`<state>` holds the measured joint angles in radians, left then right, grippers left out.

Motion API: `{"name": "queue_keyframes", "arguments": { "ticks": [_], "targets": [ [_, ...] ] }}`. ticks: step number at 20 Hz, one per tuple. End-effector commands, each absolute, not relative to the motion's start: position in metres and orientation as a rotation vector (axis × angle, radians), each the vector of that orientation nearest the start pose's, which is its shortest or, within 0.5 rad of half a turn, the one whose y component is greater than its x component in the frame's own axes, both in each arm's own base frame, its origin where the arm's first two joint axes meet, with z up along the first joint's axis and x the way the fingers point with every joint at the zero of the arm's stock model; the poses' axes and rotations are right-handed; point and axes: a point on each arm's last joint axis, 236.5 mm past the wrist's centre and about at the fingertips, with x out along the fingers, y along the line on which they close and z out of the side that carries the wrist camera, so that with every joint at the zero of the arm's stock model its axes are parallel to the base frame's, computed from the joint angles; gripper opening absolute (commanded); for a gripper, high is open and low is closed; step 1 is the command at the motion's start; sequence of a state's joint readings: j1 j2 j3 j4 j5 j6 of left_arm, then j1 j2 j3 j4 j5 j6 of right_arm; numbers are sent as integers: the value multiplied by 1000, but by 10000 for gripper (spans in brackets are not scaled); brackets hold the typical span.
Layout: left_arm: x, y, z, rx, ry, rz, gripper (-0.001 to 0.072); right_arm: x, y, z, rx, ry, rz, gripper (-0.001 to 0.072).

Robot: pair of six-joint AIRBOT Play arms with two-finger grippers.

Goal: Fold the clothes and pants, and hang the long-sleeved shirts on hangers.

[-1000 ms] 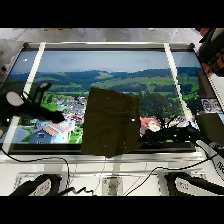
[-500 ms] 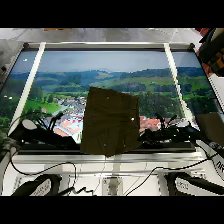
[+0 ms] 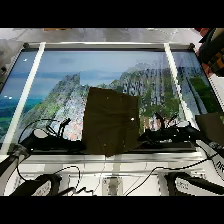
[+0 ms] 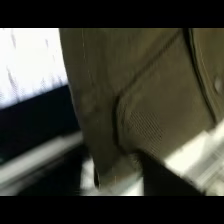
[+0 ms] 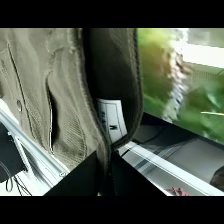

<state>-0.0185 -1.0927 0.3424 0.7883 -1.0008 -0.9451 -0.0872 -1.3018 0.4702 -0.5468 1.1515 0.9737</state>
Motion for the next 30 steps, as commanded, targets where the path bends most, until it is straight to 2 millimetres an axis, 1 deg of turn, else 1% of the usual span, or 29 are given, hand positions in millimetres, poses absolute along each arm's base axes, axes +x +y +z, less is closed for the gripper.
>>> {"name": "queue_keyframes", "arguments": {
  "ticks": [1,2,3,4,5,6,7,8,10,11,12,13,14,15,16,17,18,19,20,21,22,23,24,25,26,27,29,30],
  "targets": [
    [191,-159,-118,-385,1436,-617,43,222,168,-87,807,1520,629,44],
    [194,-160,-115,-377,1425,-623,20,224,168,-82,797,1503,637,44],
    [201,-160,-111,-373,1407,-626,20,226,168,-74,784,1482,653,44],
    [211,-162,-102,-365,1378,-637,20,229,169,-64,767,1454,676,44],
    [226,-164,-87,-350,1334,-656,20,233,170,-49,743,1416,706,44],
    [241,-166,-68,-326,1282,-680,20,240,171,-33,714,1370,733,44],
    [257,-169,-44,-293,1217,-705,19,248,171,-13,675,1308,759,44],
    [275,-170,-12,-243,1134,-730,19,256,171,8,634,1243,783,43],
    [305,-170,65,-144,926,-753,19,271,172,66,537,1085,837,43],
    [314,-170,113,-104,796,-755,19,274,175,99,497,998,869,43],
    [318,-168,159,-70,677,-750,19,276,178,136,467,902,902,43],
    [316,-165,208,-35,548,-740,19,275,183,179,440,787,937,44],
    [308,-161,251,-7,429,-722,19,269,188,222,414,670,969,43],
    [296,-156,293,17,304,-697,19,260,191,260,388,568,999,43],
    [281,-151,328,31,189,-669,19,245,195,296,354,474,1027,44],
    [264,-144,360,36,71,-632,19,230,198,322,349,418,1041,43],
    [246,-138,384,41,-20,-606,19,213,200,346,367,384,1046,43],
    [226,-133,403,46,-98,-588,19,198,202,362,389,363,1051,43],
    [208,-131,416,53,-154,-579,19,184,203,375,419,342,1056,43],
    [191,-129,426,60,-199,-574,19,177,203,384,459,325,1047,43],
    [181,-128,432,65,-227,-571,18,173,201,390,488,308,1028,43],
    [176,-127,434,67,-239,-569,18,175,198,393,509,298,997,43],
    [181,-127,431,62,-226,-569,18,183,193,389,532,310,953,43],
    [191,-128,423,43,-195,-572,18,195,188,379,564,344,910,43],
    [207,-129,409,2,-138,-575,18,210,182,363,602,388,859,42],
    [230,-132,385,-50,-46,-582,18,226,177,342,657,443,813,42],
    [280,-138,322,-152,163,-584,18,265,167,289,811,552,709,43],
    [304,-141,286,-189,267,-579,18,286,163,257,883,593,648,43]
  ]
}}
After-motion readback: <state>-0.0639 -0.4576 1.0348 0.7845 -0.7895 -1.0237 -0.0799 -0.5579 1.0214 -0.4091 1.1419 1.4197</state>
